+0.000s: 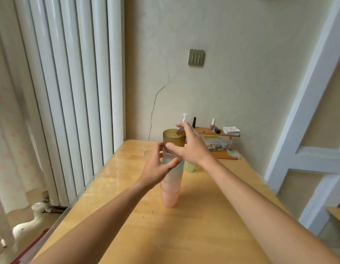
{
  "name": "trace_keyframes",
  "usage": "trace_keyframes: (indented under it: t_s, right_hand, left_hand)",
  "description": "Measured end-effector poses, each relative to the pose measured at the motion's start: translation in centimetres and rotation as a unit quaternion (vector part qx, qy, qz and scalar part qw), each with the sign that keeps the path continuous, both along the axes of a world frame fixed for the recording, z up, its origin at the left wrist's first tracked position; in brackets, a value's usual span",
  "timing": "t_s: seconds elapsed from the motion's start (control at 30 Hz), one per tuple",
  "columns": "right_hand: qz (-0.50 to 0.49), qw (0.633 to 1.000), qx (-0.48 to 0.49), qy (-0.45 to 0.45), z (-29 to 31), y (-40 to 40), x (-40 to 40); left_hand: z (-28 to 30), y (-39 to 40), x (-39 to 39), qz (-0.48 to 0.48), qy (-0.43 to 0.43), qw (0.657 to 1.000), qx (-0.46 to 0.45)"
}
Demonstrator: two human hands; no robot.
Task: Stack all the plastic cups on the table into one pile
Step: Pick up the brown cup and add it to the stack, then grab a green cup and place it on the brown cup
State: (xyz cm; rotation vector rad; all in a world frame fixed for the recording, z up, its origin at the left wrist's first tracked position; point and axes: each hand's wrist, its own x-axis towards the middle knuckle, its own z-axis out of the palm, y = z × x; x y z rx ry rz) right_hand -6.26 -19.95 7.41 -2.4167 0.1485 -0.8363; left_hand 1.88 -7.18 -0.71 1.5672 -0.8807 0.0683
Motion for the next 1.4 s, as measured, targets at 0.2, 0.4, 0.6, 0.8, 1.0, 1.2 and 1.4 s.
trace_keyframes:
  t_s: [0.2, 0.4, 0.6, 0.8, 1.0, 1.2, 1.4]
  right_hand:
    - [0.000, 1.000, 0.015, 0.007, -2.4, -0.2, -0.1]
    - [0.025, 0.997, 0.066, 0.022, -2.7, -0.4, 0.0]
    - [-0.020, 0.977, 0.209, -0.046, -3.2, -2.5, 0.3]
    - [-0.122, 0.974, 0.187, -0.030, -6.4, -5.7, 2.9]
    - [-0.189, 0.975, 0.101, 0.066, -9.7, -9.2, 7.7]
    - [-0.228, 0.957, 0.071, 0.167, -11.5, -11.8, 10.4]
    - [-0.206, 0.950, 0.116, 0.202, -13.2, -12.5, 11.8]
  left_hand:
    - [0.2, 0.1, -0.2, -0.029, 0.023, 0.999, -0.016]
    - [0.6, 0.5, 0.0, -0.056, 0.035, 0.998, -0.002]
    - [0.5, 1.3, 1.5, -0.098, 0.038, 0.994, 0.018]
    - [-0.8, 0.3, 5.4, 0.112, 0.066, 0.989, -0.072]
    - [-3.4, -1.8, 10.6, 0.182, -0.022, 0.971, 0.151]
    - [-4.6, -4.3, 14.6, 0.168, 0.021, 0.948, 0.270]
    - [-6.6, -5.2, 16.7, 0.123, 0.074, 0.944, 0.297]
